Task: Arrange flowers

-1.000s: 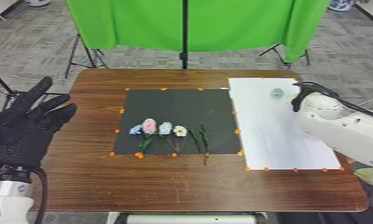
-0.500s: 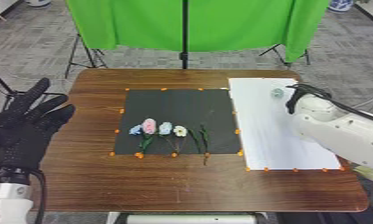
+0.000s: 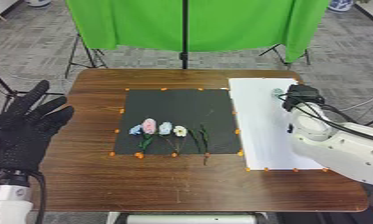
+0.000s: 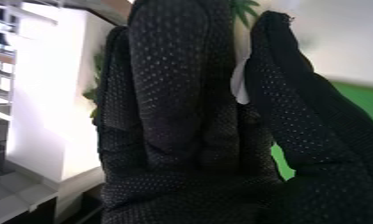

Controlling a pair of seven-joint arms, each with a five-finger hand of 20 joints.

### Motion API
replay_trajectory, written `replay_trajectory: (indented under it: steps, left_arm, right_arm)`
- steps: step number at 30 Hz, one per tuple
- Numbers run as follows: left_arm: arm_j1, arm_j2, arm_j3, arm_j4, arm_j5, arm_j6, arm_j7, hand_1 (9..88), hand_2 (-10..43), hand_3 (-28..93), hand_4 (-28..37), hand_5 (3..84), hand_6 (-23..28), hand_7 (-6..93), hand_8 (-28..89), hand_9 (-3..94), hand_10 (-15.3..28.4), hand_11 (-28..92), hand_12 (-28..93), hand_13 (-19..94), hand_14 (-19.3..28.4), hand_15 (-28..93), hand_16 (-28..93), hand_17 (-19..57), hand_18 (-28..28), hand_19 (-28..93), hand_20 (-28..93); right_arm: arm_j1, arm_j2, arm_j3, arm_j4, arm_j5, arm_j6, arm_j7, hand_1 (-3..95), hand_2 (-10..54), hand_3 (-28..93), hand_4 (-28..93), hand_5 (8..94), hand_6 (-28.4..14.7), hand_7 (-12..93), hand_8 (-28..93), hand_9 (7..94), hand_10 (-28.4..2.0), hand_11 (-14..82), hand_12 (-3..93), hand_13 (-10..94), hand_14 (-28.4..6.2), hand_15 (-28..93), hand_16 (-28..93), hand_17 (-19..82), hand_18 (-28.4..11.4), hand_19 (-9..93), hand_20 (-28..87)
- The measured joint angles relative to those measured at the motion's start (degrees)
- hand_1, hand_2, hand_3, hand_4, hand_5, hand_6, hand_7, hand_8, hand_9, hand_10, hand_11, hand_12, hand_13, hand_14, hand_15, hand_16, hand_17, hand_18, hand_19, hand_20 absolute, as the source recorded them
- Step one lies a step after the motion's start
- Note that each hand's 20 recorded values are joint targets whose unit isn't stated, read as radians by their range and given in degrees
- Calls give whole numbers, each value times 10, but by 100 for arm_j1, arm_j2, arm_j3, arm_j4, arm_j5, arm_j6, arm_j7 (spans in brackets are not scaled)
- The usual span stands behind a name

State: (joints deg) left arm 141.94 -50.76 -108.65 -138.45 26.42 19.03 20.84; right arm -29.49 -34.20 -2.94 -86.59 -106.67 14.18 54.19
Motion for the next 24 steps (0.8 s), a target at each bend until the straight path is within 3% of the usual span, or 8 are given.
replay_trajectory:
  steps: [5, 11, 24]
  left_arm:
    - [7, -9, -17, -6, 3, 0, -13, 211, 89, 771, -283, 307, 67, 171, -111, 334, 212, 316, 115, 259, 284, 611, -121, -71, 263, 595, 248]
    - [-29, -5, -41, -6, 15, -3, -99, 211, 89, 771, -283, 308, 67, 171, -111, 333, 213, 315, 115, 260, 284, 610, -122, -71, 263, 595, 247]
    - [-295, 126, -62, 38, 32, -55, -285, 211, 89, 772, -283, 307, 68, 169, -110, 335, 213, 314, 116, 262, 284, 609, -121, -71, 263, 595, 247]
  right_arm:
    - [276, -1, -366, -528, -412, 949, -83, 540, -95, 728, -283, 829, 22, 212, 20, 932, -58, 122, 304, 869, -25, 488, 200, 421, -152, 907, -75]
    - [347, -283, 53, -970, -717, 876, -322, 541, -95, 729, -283, 831, 20, 209, 25, 933, -60, 122, 305, 868, -25, 491, 201, 417, -154, 910, -71]
    - [332, -2023, -62, -666, -486, 838, -394, 538, -95, 730, -283, 830, 23, 206, 28, 933, -58, 127, 304, 866, -25, 495, 201, 406, -154, 911, -63]
